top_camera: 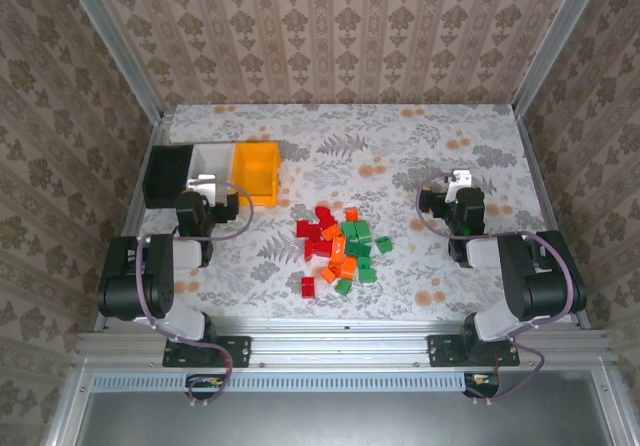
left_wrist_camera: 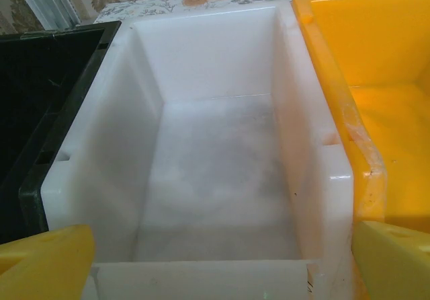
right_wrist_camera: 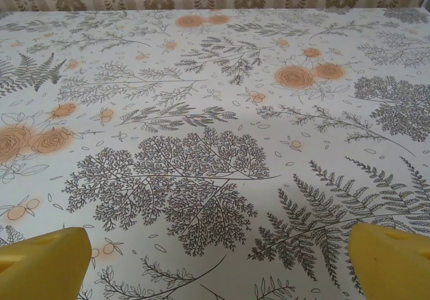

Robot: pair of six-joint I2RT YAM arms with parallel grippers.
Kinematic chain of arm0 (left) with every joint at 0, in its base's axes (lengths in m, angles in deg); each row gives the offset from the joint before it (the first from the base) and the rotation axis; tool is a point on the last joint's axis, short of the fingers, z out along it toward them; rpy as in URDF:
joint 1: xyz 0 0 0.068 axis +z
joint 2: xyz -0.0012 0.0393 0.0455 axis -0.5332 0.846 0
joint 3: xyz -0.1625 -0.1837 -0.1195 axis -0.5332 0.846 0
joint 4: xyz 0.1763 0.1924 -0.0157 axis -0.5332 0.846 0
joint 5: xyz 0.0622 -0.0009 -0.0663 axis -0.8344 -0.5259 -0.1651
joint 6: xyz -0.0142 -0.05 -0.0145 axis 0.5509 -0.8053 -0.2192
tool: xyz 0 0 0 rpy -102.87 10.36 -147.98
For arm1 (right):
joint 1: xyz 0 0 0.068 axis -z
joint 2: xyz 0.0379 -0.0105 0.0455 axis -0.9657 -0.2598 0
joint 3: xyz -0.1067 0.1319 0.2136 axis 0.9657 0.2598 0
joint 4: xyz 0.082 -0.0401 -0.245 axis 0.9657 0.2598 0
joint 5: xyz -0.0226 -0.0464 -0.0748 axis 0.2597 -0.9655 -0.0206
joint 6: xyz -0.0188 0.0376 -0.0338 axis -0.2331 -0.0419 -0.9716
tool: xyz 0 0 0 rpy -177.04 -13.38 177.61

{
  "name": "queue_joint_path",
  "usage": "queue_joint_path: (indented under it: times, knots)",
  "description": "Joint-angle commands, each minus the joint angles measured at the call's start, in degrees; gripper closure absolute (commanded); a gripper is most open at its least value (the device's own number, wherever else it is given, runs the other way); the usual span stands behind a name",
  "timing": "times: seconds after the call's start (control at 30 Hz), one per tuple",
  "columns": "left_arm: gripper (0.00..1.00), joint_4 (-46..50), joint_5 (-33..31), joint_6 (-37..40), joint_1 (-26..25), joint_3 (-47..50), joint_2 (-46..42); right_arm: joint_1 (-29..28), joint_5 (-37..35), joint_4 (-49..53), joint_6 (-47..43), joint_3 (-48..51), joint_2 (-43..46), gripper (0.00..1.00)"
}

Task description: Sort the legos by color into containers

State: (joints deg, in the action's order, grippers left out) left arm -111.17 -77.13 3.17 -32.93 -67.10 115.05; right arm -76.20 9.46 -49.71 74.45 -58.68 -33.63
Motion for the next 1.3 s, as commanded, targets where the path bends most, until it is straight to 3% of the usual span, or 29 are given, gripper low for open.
queue_joint_path:
  times: [0.0, 1.03, 1.13, 1.27]
  knots:
    - [0.0, -0.4, 0.8, -1.0, 0.2, -0.6, -0.2, 0.1, 0.9, 0.1, -0.2, -1.0, -0.1, 0.0]
    - [0.0, -0.4, -0.2, -0.9, 0.1, -0.7, -0.4, 0.5, 1.5, 0.4, 0.1, -1.2, -0.1, 0.0]
    - [0.0, 13.1, -2.5, 0.8, -2.1, -4.9, -7.6, -0.5, -3.0, 4.2, 0.4, -2.4, 2.5, 0.0]
    - [0.0, 35.7, -8.3, -0.6, -7.3, -15.6, -20.7, -4.1, -11.7, 36.5, 3.9, -17.1, 15.0, 0.0]
